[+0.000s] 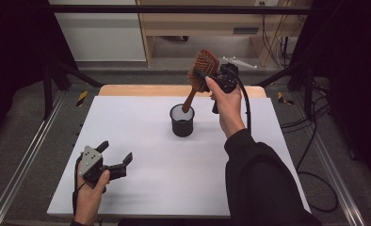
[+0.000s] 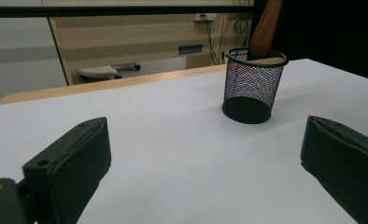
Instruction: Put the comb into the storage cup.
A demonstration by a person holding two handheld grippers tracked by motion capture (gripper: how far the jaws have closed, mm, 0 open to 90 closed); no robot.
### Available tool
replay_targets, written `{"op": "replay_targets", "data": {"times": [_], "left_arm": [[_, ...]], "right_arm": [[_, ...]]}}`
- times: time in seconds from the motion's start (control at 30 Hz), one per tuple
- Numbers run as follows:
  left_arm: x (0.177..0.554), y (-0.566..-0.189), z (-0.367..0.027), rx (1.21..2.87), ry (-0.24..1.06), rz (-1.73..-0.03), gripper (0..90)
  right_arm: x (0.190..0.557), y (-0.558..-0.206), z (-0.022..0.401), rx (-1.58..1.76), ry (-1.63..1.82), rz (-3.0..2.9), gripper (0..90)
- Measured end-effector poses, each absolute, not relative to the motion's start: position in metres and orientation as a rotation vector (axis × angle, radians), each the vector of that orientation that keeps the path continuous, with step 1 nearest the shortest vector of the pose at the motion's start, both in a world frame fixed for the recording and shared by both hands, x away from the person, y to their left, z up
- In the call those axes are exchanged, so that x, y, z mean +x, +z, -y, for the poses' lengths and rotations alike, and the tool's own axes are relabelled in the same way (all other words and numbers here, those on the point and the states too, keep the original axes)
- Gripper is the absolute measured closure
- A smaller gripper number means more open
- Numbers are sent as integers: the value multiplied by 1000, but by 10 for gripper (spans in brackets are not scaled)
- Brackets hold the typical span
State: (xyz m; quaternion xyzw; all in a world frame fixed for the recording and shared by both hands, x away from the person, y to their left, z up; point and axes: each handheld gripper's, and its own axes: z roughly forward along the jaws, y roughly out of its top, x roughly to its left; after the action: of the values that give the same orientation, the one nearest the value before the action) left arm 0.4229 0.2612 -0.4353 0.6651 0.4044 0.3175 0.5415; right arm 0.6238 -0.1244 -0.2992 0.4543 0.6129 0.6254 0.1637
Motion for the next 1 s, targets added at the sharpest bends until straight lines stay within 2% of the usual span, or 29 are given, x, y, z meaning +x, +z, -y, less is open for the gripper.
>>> {"op": "replay_targets", "data": {"times": [1.0], "left_arm": [[427,-436,-263,1580,741,-955,19]], "right_arm": [[634,-349,97,1305,1694,-1868,484]]}}
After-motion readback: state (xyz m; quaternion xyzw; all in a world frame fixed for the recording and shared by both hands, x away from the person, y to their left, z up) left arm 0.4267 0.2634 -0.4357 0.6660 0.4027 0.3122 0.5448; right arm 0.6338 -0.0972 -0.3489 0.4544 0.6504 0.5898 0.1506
